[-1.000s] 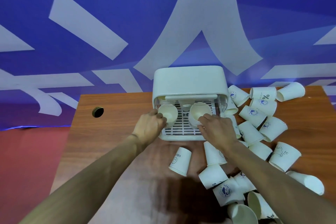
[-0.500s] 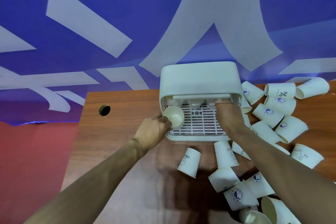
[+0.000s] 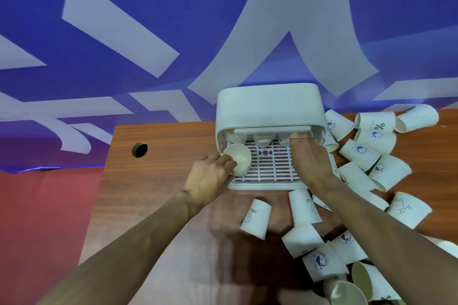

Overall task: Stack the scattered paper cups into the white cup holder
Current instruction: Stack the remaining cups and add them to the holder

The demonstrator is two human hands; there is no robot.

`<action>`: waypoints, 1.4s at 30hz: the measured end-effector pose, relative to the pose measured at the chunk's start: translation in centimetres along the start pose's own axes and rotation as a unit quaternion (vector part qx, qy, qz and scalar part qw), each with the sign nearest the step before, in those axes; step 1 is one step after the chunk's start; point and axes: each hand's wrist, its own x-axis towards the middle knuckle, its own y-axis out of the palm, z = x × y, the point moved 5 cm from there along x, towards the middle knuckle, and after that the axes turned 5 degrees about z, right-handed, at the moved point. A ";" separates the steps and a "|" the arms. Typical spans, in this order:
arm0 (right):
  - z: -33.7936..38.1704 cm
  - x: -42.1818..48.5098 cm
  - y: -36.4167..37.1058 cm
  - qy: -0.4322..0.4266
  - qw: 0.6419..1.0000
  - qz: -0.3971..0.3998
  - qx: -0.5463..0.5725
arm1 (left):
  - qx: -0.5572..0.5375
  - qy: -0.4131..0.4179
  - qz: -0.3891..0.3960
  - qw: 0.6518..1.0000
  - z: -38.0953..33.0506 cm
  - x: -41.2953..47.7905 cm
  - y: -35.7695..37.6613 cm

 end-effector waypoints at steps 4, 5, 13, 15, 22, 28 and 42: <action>0.9 -3.7 -0.7 -0.076 0.991 -0.013 -0.108 | 0.003 0.035 -0.042 0.998 -0.6 -0.8 -0.9; 1.1 -4.9 -1.0 -0.101 0.988 -0.027 -0.116 | 0.008 0.055 -0.060 0.997 -0.9 -1.3 -1.2; 0.5 -11.7 0.6 -0.179 0.977 -0.052 -0.108 | 0.060 0.308 0.053 0.948 -6.7 -5.4 1.6; -0.3 -12.5 1.2 -0.142 0.984 -0.029 -0.106 | 0.085 0.318 0.101 0.939 -8.1 -6.4 3.7; -2.5 -13.7 4.9 0.014 0.982 0.124 -0.145 | 0.074 0.171 0.158 0.970 -9.3 -6.1 7.9; -1.3 -13.7 6.6 0.064 0.985 0.138 -0.079 | 0.100 0.146 0.138 0.975 -9.8 -5.0 7.1; 3.7 -13.3 6.1 -0.205 0.964 0.114 -0.124 | -0.029 -0.136 0.196 0.971 -4.4 -5.1 6.8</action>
